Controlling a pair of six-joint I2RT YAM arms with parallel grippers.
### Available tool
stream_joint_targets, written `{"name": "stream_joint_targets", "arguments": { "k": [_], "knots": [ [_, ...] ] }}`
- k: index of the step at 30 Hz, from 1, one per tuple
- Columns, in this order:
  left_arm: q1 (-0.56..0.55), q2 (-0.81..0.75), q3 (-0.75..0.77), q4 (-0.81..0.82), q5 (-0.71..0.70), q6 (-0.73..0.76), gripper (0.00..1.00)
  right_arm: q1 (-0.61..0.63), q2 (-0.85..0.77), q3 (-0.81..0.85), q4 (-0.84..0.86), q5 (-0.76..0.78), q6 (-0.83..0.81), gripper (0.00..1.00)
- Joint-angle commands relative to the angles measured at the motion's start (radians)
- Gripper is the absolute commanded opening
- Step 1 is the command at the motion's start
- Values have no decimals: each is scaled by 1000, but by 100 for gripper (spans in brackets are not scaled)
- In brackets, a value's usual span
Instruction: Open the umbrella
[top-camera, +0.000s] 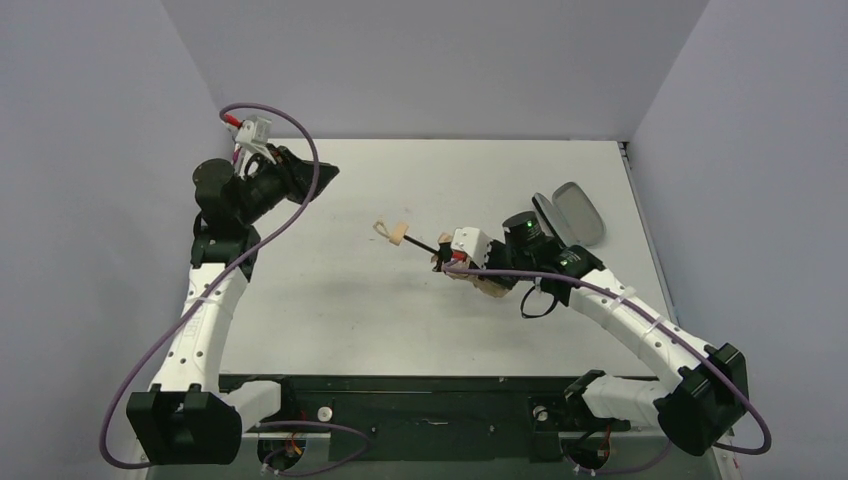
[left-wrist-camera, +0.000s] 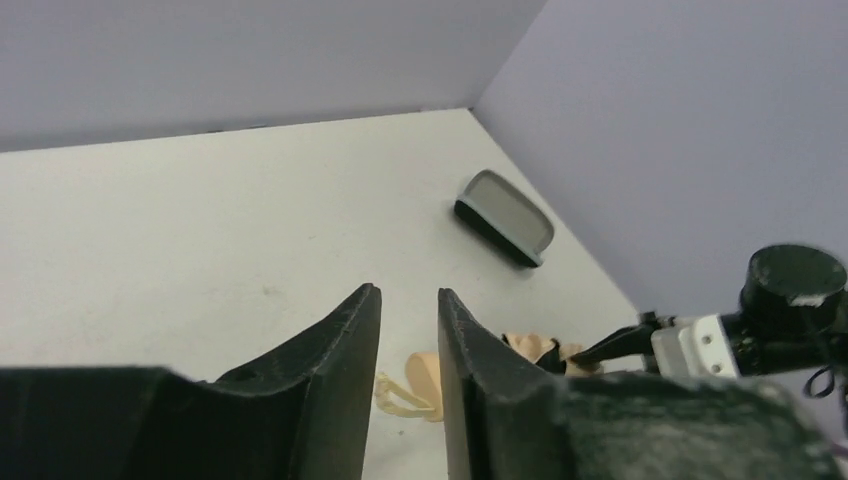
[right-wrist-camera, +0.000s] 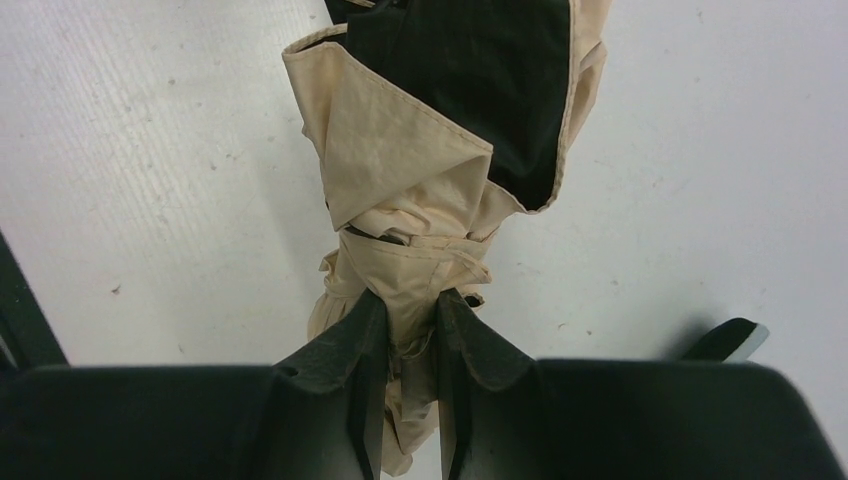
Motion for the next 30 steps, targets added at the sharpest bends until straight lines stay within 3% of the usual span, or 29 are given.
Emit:
{"name": "stream_joint_targets", "arguments": {
  "k": [1, 3, 5, 8, 12, 13, 14, 16, 17, 18, 22, 27, 30],
  "knots": [
    [-27, 3, 53, -165, 201, 303, 49, -5, 30, 55, -23, -89, -12, 0],
    [-32, -23, 5, -208, 257, 464, 75, -4, 58, 65, -51, -115, -25, 0],
    [-36, -67, -56, -246, 274, 645, 85, -5, 92, 74, -79, -119, -76, 0],
    [-43, -113, -112, -298, 238, 826, 90, -3, 160, 95, -122, -98, -140, 0],
    [-41, -108, -144, -347, 202, 861, 92, -5, 295, 123, -136, -55, -214, 0],
    [-42, -109, -158, -350, 191, 857, 92, -6, 312, 136, -134, -42, -224, 9],
    [-41, -112, -174, -344, 182, 848, 92, -9, 343, 141, -134, -37, -224, 27],
    [-40, -121, -200, -325, 145, 833, 92, -14, 376, 154, -124, -20, -205, 51],
    [-39, -125, -208, -317, 138, 831, 92, -18, 384, 157, -113, -5, -185, 56],
    [-38, -132, -222, -311, 124, 832, 92, -21, 397, 156, -107, 0, -177, 69],
    [-21, -143, -244, -284, 110, 799, 94, -33, 425, 151, -96, 27, -137, 81],
    [-6, -133, -257, -258, 96, 754, 100, -14, 463, 152, -130, 19, -115, 85],
    [6, -126, -259, -241, 89, 728, 97, 12, 472, 142, -148, -10, -108, 86]
  ]
}}
